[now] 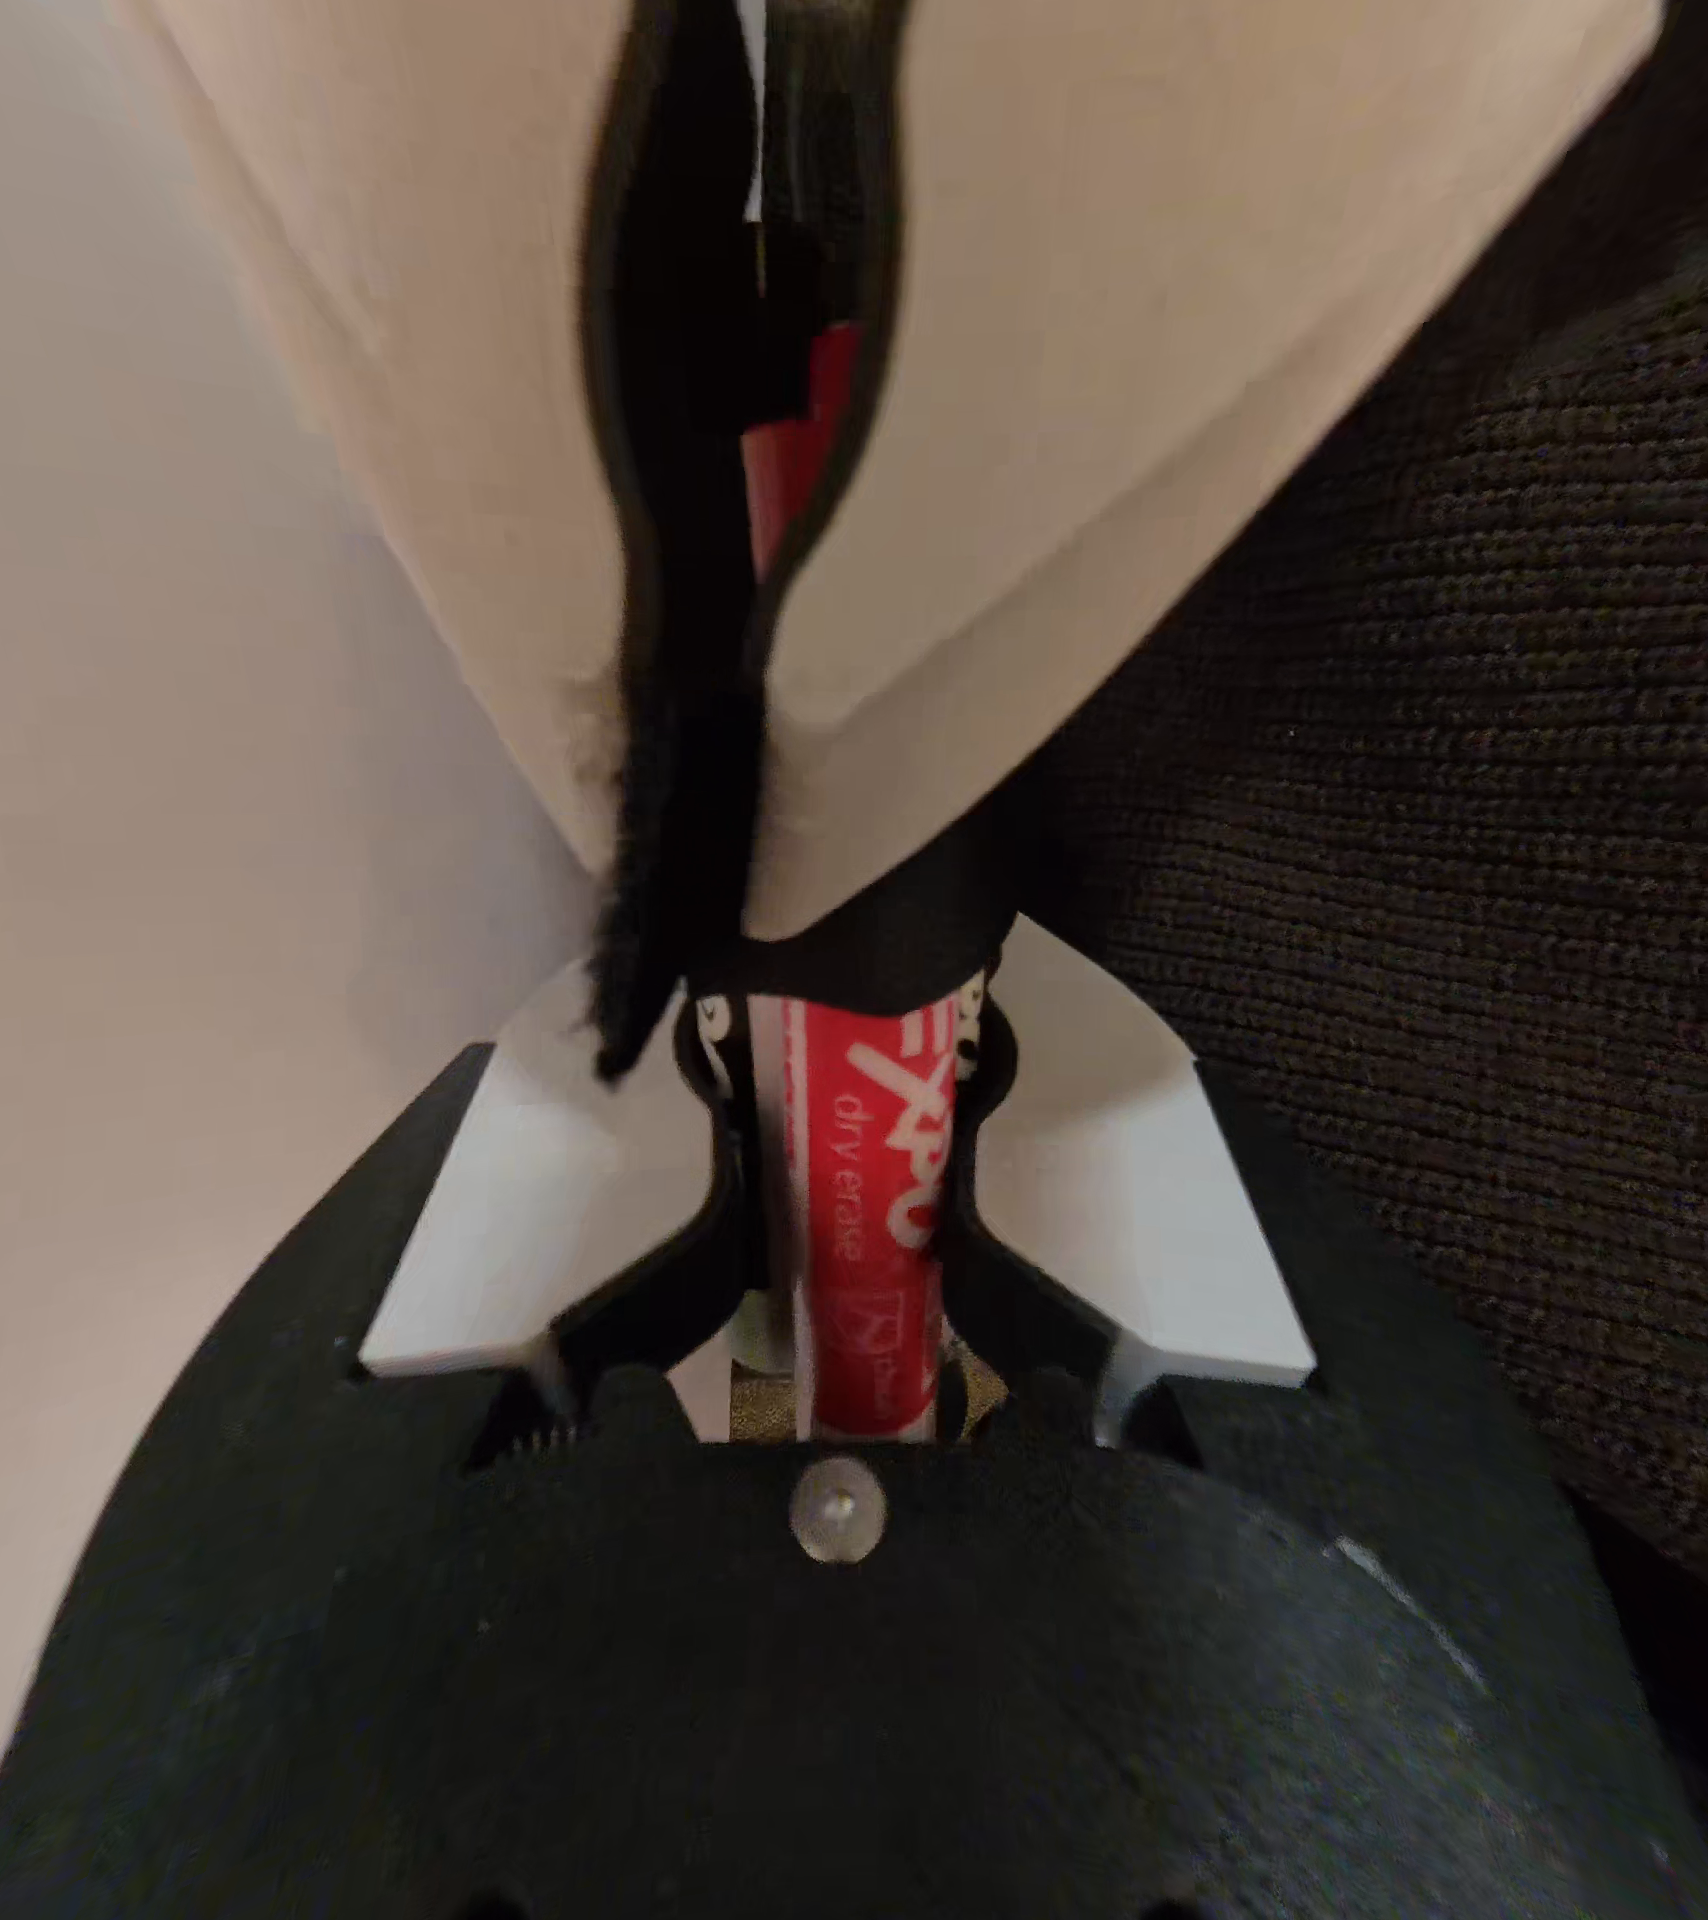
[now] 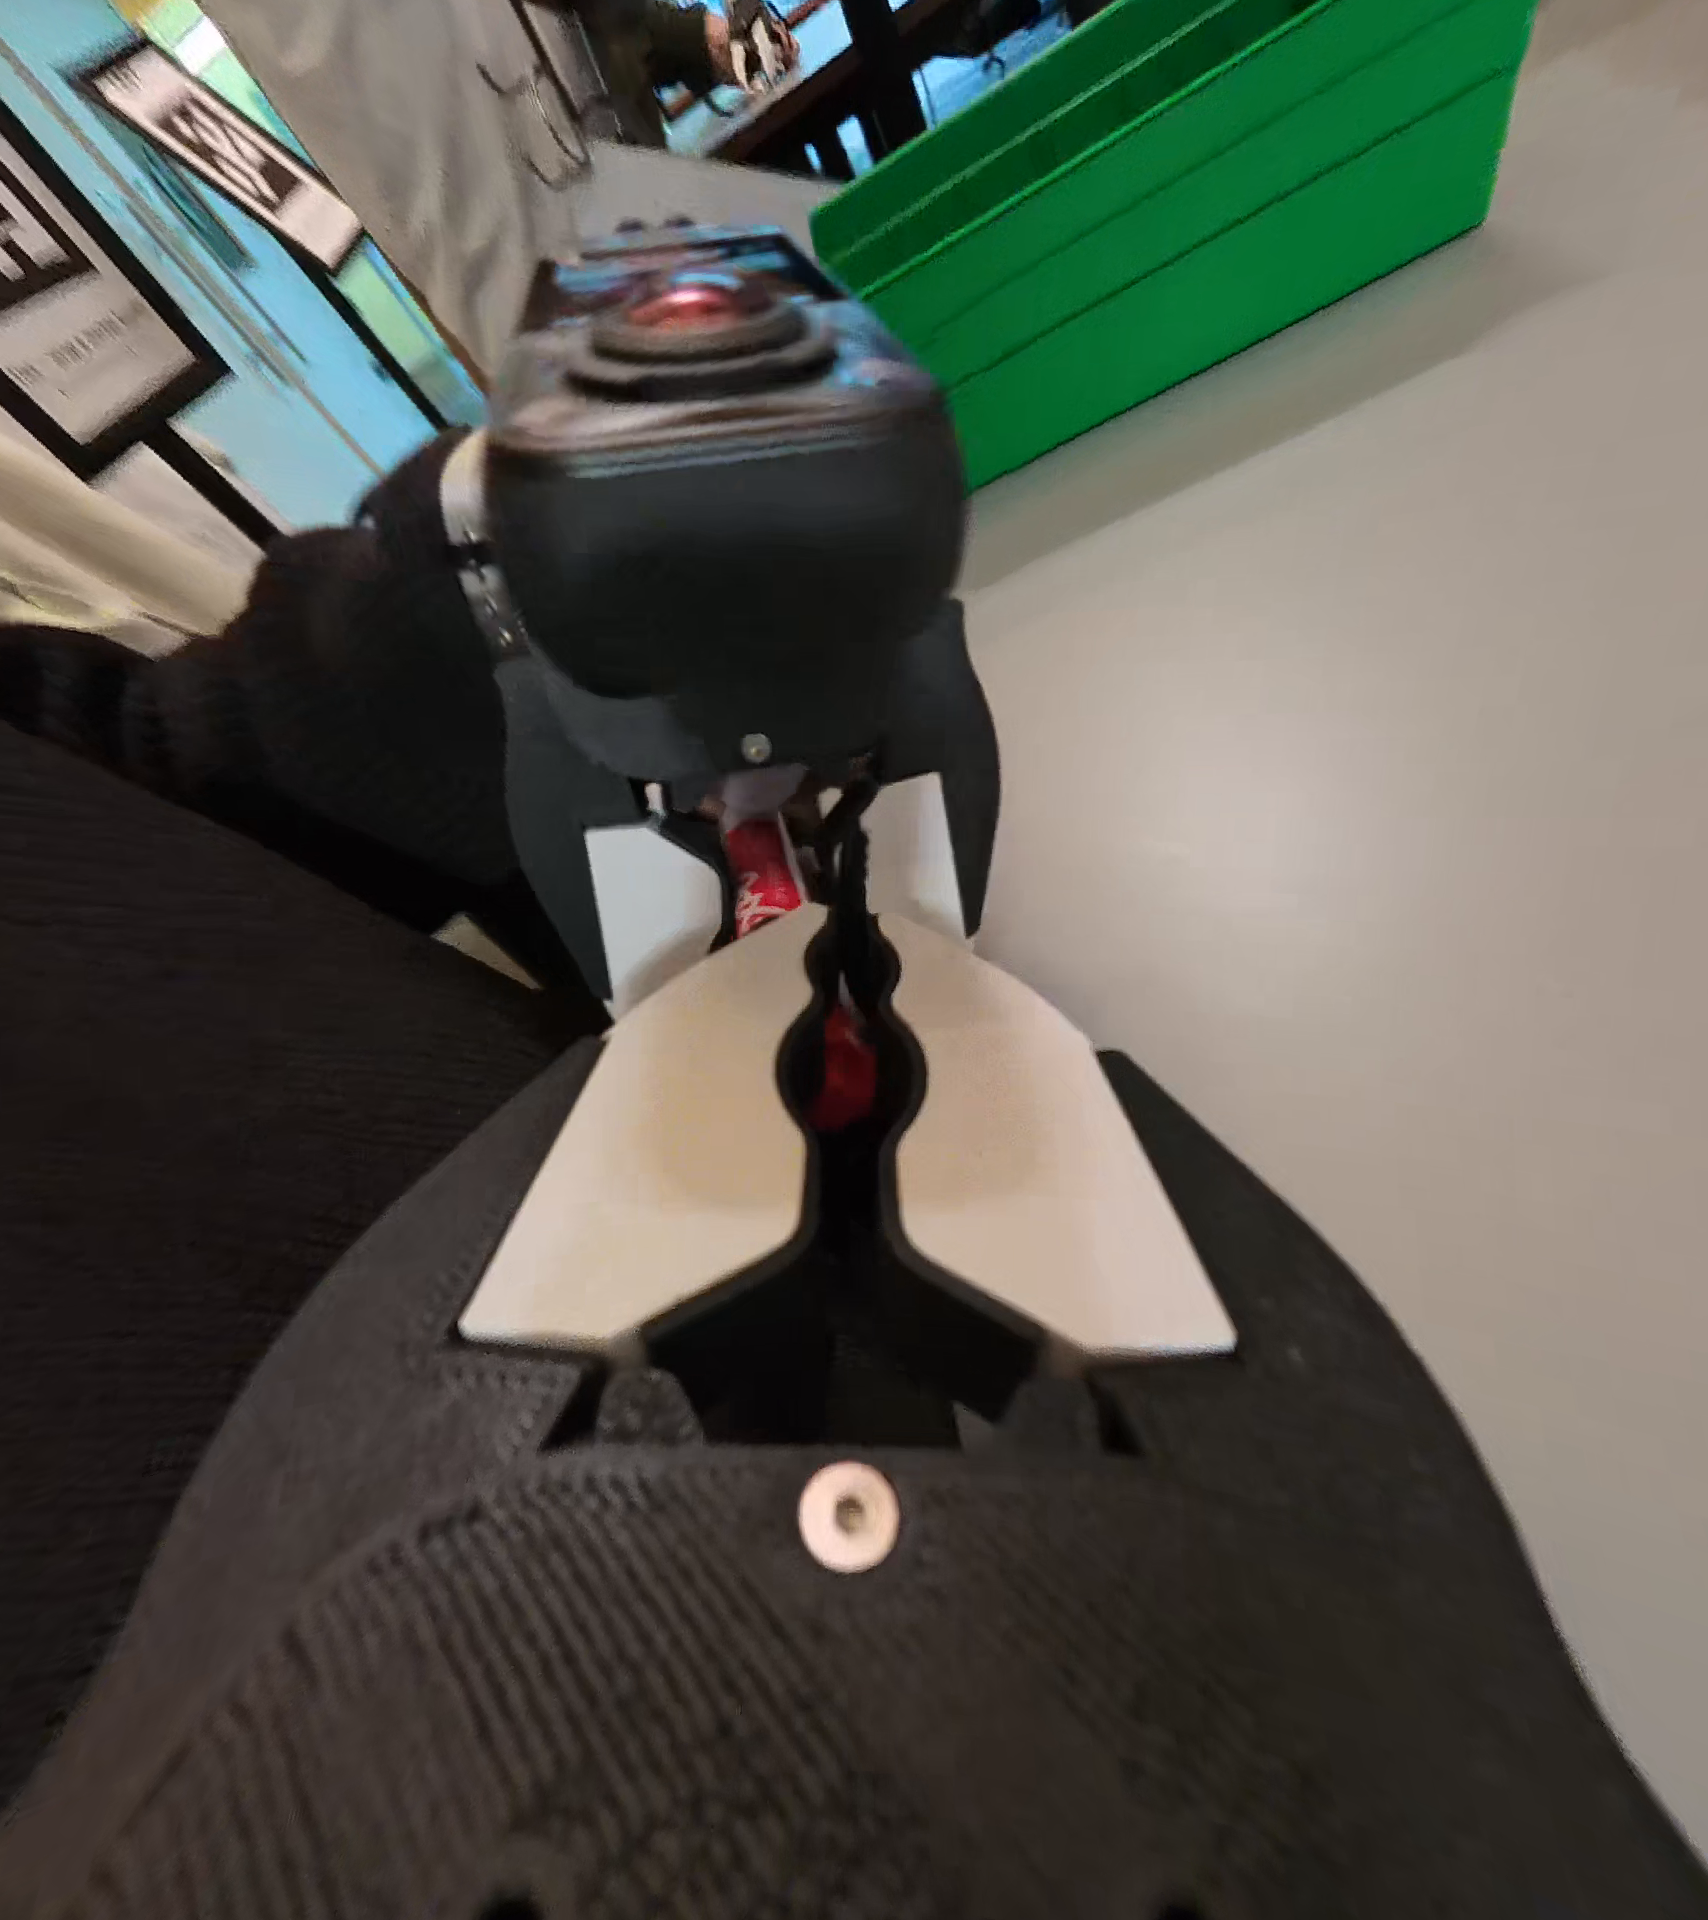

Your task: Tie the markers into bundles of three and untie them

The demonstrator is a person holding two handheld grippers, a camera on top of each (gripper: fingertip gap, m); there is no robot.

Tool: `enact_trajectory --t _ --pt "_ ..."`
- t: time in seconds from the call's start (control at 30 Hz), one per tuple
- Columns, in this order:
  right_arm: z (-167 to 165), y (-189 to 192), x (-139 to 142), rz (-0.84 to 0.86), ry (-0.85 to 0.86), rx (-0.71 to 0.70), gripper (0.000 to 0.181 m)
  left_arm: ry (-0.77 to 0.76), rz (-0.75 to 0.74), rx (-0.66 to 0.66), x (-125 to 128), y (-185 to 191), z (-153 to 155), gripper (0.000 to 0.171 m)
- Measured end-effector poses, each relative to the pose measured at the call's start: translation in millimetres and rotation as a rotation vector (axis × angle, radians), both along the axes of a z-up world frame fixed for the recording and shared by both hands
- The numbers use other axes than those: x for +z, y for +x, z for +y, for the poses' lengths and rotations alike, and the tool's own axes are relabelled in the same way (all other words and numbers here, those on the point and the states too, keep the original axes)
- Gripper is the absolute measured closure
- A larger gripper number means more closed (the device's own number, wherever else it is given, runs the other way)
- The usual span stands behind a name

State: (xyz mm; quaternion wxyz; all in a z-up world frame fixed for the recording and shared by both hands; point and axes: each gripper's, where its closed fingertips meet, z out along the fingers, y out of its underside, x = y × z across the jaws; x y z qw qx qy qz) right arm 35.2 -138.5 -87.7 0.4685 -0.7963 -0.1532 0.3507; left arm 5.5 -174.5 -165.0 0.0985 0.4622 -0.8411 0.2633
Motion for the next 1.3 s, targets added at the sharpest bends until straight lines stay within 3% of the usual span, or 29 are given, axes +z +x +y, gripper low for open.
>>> enact_trajectory --t 0.37,0.6,1.1,1.23,1.27,1.3 --pt "-4 -4 -7 -0.623 0.227 0.018 0.179 -0.056 0.02 0.009 -5 1 -4 0.128" --pt "-8 -9 -10 -1.091 0.482 0.092 0.178 -0.054 0.039 0.011 -11 -2 -2 0.128" --pt "-14 -15 -10 -1.416 0.721 0.124 0.178 -0.077 0.053 0.014 -10 -4 -3 0.128" --pt "-17 -21 -14 -1.393 0.769 0.123 0.178 -0.083 0.054 0.022 -9 -3 -3 0.128" --pt "-20 -23 -20 -1.373 0.741 0.163 0.172 -0.097 0.046 0.023 -7 -2 -4 0.129" --pt "-22 -25 -27 -1.36 0.704 0.2 0.162 -0.11 0.033 0.022 -3 -1 -5 0.14"
